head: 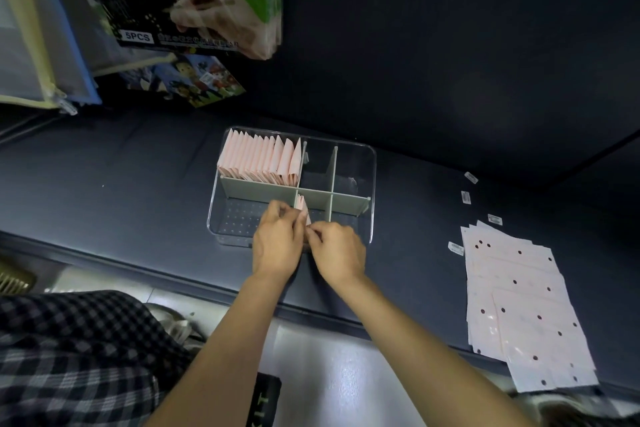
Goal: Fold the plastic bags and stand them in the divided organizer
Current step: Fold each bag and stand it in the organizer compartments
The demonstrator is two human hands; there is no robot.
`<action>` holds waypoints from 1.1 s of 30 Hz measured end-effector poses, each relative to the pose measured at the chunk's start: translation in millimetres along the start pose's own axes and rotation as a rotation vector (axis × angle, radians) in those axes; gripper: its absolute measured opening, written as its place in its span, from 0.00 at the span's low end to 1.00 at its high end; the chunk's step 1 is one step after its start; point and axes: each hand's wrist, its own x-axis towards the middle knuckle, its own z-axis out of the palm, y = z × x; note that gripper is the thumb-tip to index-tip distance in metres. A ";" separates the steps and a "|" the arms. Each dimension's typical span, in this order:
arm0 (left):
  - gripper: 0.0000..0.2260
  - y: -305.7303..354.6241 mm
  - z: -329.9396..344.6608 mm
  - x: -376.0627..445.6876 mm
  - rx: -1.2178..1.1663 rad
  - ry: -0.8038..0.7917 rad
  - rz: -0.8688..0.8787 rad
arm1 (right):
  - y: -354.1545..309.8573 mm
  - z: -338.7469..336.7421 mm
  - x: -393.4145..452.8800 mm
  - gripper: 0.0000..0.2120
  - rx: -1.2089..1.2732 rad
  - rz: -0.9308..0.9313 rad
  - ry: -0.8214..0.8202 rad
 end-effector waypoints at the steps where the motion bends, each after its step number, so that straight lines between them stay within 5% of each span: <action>1: 0.14 -0.4 0.1 0.0 0.029 -0.005 0.010 | 9.4 -4.4 -6.0 0.11 0.033 -0.017 0.030; 9: 0.09 14.0 2.8 -8.1 0.148 -0.001 0.013 | 191.2 -62.9 -75.2 0.14 0.115 0.150 0.150; 15: 0.07 52.8 21.4 -41.5 0.136 0.077 0.301 | 297.0 -80.4 -135.8 0.28 -0.012 0.383 0.071; 19: 0.09 73.4 51.1 -79.6 0.099 -0.279 0.535 | 308.2 -68.8 -142.6 0.16 0.104 0.378 0.160; 23: 0.19 56.3 76.4 -117.1 0.284 -0.659 0.528 | 309.6 -67.5 -141.9 0.04 0.229 0.344 0.237; 29: 0.23 64.6 70.5 -121.2 0.231 -0.698 0.471 | 291.2 -72.5 -132.5 0.03 0.219 0.300 0.233; 33: 0.28 89.3 72.5 -121.8 0.075 -0.654 0.468 | 243.1 -71.8 -123.9 0.01 0.417 0.132 0.030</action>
